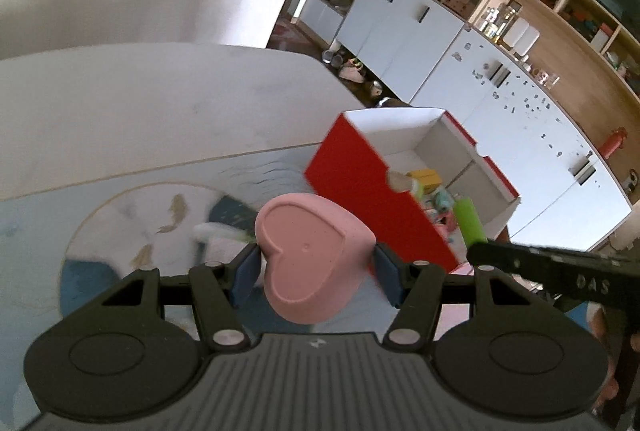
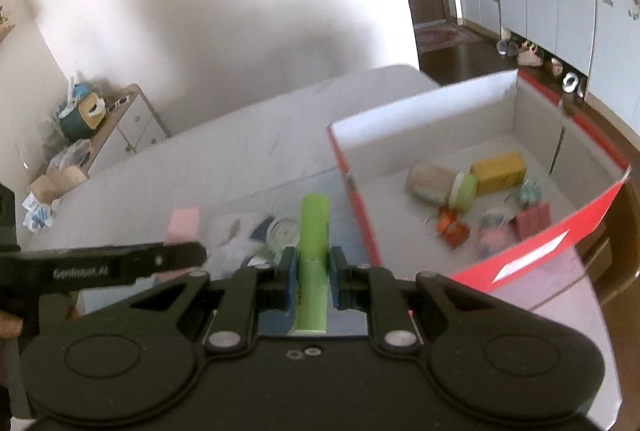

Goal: Organize rigid objects
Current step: 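Lift and carry the heart dish and green stick over the red box with both tools, then lower into the box and open both tools to release the dish and stick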

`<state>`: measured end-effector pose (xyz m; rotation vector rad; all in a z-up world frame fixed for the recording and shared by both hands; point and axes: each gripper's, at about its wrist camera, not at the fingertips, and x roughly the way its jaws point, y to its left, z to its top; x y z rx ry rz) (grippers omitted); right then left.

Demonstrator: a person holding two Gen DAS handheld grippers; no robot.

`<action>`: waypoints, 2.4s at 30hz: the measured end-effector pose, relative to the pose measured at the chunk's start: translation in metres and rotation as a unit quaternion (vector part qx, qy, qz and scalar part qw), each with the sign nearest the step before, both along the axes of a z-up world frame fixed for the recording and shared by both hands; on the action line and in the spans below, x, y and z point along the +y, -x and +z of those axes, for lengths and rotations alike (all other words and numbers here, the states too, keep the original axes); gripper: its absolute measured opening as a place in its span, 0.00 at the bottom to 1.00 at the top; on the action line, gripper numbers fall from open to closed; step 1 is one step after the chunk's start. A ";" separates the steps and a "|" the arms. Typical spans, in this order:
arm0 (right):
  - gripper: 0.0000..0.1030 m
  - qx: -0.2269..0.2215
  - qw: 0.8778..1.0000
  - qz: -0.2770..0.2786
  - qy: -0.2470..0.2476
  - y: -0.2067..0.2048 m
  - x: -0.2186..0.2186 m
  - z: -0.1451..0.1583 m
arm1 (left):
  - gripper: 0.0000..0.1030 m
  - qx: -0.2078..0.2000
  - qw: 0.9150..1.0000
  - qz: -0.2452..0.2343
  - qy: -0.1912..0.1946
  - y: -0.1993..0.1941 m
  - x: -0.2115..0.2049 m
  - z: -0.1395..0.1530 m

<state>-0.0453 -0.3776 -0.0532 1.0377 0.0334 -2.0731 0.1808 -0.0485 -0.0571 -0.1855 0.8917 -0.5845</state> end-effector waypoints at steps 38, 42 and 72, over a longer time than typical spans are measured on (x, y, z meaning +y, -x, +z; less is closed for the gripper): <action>0.15 0.011 0.998 -0.015 -0.056 0.191 0.061 -0.039 | 0.59 -0.002 0.991 -0.055 -0.122 -0.036 -0.255 -0.018; 0.15 0.005 0.997 -0.006 -0.075 0.199 0.054 -0.050 | 0.59 0.010 0.989 -0.054 -0.138 -0.045 -0.269 -0.028; 0.19 -0.029 0.981 0.024 -0.191 0.225 -0.012 -0.094 | 0.59 0.102 0.975 -0.050 -0.191 -0.085 -0.307 -0.066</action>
